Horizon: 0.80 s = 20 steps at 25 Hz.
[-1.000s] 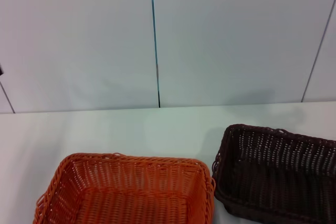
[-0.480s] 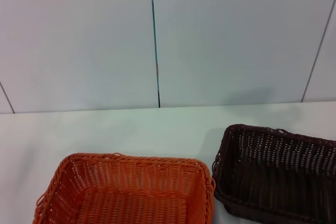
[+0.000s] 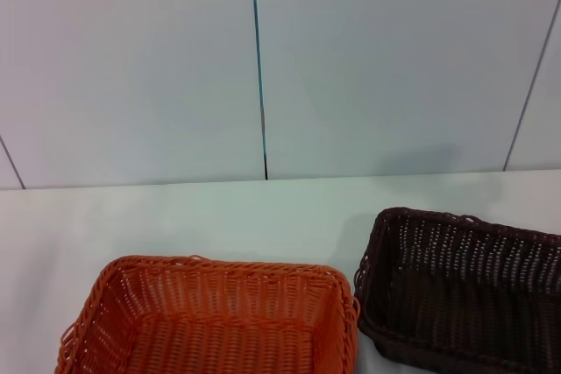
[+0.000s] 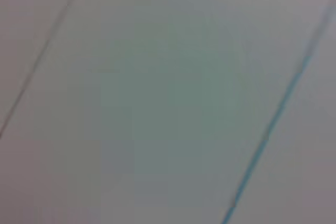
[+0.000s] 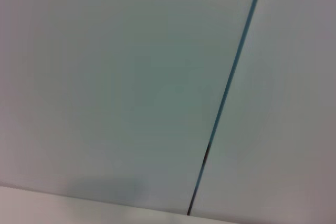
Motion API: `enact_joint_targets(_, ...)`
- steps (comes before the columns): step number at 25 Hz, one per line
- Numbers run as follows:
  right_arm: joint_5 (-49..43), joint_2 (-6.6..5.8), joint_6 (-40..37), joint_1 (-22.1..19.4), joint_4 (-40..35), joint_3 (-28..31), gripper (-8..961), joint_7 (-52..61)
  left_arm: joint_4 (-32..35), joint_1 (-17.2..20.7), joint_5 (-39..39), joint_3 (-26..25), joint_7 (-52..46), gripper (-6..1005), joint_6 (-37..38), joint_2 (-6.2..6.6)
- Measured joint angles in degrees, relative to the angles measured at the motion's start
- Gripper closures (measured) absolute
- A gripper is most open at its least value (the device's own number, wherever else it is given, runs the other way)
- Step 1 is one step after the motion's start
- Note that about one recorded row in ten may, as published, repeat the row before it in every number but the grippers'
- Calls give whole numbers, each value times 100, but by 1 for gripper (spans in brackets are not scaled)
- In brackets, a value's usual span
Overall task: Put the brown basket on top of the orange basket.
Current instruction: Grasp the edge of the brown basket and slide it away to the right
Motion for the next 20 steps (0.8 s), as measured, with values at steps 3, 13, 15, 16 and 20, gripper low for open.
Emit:
enact_joint_targets(3,72,0,0,-3,0,43,122,0,293,-177,699,54,-30,255,188,36)
enact_joint_targets(13,888,0,300,-118,-6,601,121,10,213,-153,2036,-122,637,317,43,11)
enact_joint_targets(15,1102,-12,540,-124,-6,909,121,10,62,-26,2043,-221,889,315,-37,-11)
enact_joint_targets(16,1180,-18,663,-123,-7,1046,121,10,-51,70,2043,-290,958,314,-127,-14)
enact_joint_targets(20,1336,-47,1216,-76,-19,1406,121,-41,-610,473,2055,-429,1081,312,-603,-3)
